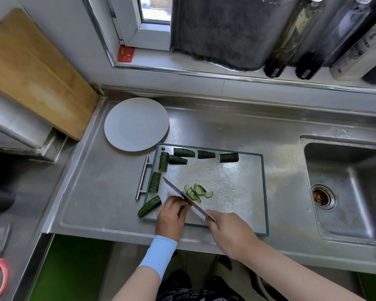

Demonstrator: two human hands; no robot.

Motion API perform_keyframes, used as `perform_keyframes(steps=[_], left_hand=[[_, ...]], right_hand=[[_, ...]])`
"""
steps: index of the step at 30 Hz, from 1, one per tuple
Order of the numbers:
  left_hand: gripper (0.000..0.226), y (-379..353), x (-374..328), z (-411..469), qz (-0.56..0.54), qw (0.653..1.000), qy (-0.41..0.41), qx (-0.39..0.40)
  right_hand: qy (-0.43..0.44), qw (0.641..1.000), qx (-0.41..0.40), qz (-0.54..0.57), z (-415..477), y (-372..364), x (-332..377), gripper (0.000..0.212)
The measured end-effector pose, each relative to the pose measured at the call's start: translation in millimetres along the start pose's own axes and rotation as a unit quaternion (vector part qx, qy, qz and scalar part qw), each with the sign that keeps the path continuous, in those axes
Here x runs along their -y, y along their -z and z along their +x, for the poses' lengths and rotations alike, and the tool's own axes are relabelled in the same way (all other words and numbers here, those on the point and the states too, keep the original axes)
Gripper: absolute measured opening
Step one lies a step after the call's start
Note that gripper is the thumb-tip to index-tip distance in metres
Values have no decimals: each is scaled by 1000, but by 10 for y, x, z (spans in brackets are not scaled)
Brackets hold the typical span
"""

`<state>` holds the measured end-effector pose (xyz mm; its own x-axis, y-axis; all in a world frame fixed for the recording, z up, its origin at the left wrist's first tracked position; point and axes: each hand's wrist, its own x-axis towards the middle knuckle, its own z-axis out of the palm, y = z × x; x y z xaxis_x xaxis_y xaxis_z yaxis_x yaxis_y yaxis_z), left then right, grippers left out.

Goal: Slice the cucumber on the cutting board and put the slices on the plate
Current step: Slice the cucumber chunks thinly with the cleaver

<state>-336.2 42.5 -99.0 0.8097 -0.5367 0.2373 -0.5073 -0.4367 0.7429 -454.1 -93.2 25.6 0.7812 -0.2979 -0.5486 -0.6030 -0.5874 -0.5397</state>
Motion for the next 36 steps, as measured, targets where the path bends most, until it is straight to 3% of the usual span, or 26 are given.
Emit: perform_keyframes(steps=[18,24,36], left_hand=[[13,-10,14,-1,6,1000,-17,4],[1,2,1,9,10,1000,-24,6],[15,36,-39,-16,1,999,-35,4]], right_hand=[[-41,999,19,2,91,-19,59,36],[-40,999,12,-1,254,-54,180,27],[-19,1000,-1,10,117,-37,121,28]])
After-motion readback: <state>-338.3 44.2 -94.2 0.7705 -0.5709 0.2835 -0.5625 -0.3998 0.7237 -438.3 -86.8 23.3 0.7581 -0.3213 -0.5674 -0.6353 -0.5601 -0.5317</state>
